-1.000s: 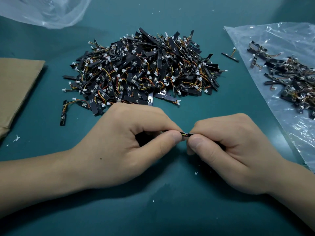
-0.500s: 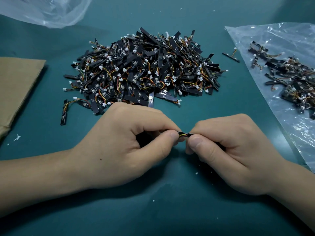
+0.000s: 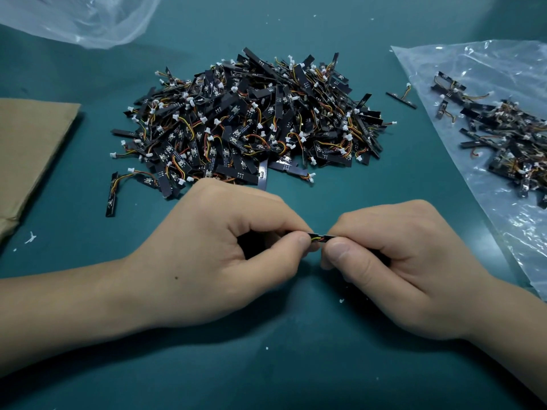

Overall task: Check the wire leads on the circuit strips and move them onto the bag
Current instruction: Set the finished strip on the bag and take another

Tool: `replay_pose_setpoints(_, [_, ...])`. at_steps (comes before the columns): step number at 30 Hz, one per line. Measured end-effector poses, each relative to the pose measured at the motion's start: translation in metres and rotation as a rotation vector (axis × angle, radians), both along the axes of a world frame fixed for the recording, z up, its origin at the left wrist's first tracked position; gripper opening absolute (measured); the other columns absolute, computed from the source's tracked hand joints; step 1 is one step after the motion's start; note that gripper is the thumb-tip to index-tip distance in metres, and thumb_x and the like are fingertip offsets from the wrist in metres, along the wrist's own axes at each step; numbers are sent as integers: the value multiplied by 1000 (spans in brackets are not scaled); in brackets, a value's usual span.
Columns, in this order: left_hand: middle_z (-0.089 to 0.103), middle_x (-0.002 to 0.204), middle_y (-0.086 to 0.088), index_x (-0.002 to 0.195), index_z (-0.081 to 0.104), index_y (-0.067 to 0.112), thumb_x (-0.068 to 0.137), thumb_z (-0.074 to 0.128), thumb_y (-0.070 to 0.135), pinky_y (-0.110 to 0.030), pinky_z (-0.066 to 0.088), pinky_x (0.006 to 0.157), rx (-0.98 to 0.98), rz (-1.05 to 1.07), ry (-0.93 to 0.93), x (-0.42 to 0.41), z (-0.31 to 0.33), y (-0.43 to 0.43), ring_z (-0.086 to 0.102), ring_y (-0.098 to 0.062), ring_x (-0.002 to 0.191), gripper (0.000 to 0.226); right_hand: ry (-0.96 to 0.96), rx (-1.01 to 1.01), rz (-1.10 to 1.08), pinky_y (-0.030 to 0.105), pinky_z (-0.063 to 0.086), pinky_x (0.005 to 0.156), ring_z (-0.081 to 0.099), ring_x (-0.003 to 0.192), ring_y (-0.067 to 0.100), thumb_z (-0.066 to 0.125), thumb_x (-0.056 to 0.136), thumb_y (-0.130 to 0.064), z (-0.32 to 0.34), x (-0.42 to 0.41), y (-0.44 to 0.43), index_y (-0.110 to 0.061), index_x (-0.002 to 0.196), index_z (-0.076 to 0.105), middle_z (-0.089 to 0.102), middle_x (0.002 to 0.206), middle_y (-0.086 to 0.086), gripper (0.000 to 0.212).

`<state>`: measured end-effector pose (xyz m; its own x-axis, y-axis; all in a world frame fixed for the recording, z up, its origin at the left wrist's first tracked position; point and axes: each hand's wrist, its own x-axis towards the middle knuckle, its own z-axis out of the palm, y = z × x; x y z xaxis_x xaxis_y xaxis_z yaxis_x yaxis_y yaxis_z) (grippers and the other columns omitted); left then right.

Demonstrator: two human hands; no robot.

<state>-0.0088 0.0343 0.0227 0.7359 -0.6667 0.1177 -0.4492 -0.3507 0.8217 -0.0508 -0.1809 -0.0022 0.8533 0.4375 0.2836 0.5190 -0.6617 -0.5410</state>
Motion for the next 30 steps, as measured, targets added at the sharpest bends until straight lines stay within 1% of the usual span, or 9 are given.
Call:
replay_pose_setpoints(3, [61, 71, 13, 94, 74, 12, 79, 45, 50, -19, 40, 72, 1, -19, -20, 0, 4, -1, 57, -8, 71, 51, 11, 1, 7, 39, 43, 54, 51, 56, 17, 46, 101, -29, 1, 0, -1, -13, 74, 67, 54, 60, -5, 38])
replay_pose_setpoints(6, [57, 65, 21, 90, 76, 13, 77, 45, 52, -7, 38, 71, -61, -4, 58, -3, -1, -1, 56, 7, 69, 51, 46, 10, 16, 39, 43, 54, 52, 56, 16, 45, 100, -30, 2, 0, -1, -14, 74, 66, 54, 60, -6, 37])
replay_pose_setpoints(10, [57, 65, 26, 89, 73, 22, 76, 46, 55, -5, 38, 70, -72, 8, 93, -5, -5, 0, 56, 12, 69, 45, 49, 4, 23, 39, 43, 54, 50, 57, 15, 44, 100, -30, 2, 0, -1, -15, 74, 65, 53, 61, -7, 37])
replay_pose_setpoints(13, [57, 66, 23, 92, 75, 16, 78, 53, 51, -6, 38, 71, -69, 3, 80, -3, -3, 1, 56, 9, 70, 43, 43, -4, 22, 40, 43, 54, 50, 57, 16, 45, 100, -30, 1, 0, 0, -14, 73, 67, 53, 61, -7, 38])
replay_pose_setpoints(16, [60, 67, 18, 94, 74, 10, 78, 49, 49, -13, 39, 71, -54, -3, 34, -2, -1, -2, 58, -3, 70, 49, 31, -3, 21, 40, 43, 54, 50, 57, 16, 46, 100, -30, 1, 0, 0, -14, 75, 68, 53, 61, -7, 37])
replay_pose_setpoints(19, [58, 63, 21, 93, 76, 8, 79, 58, 43, -7, 38, 70, -104, 8, 113, -3, -1, -2, 57, 7, 67, 42, 28, 4, 26, 40, 43, 54, 51, 57, 18, 46, 100, -30, 0, 1, -1, -13, 74, 68, 54, 61, -6, 38])
replay_pose_setpoints(24, [57, 64, 21, 90, 77, 7, 74, 45, 53, -7, 38, 70, -103, -2, 75, -4, -4, -2, 55, 7, 67, 58, 40, 6, 45, 40, 45, 57, 53, 60, 18, 46, 102, -29, 0, 1, -1, -13, 79, 71, 56, 64, -5, 38])
replay_pose_setpoints(27, [59, 63, 21, 92, 76, 10, 73, 45, 54, -8, 39, 70, -137, 21, 127, -3, -4, -1, 57, 5, 67, 57, 45, 13, 44, 41, 45, 56, 54, 60, 18, 44, 102, -30, 1, 1, -1, -14, 78, 69, 57, 64, -6, 38])
replay_pose_setpoints(30, [58, 64, 21, 91, 77, 10, 74, 43, 54, -11, 38, 72, -96, 18, 58, -3, -3, -1, 55, 3, 68, 57, 44, -1, 43, 40, 45, 57, 55, 60, 17, 44, 103, -30, 0, 1, -1, -15, 78, 69, 57, 64, -7, 37])
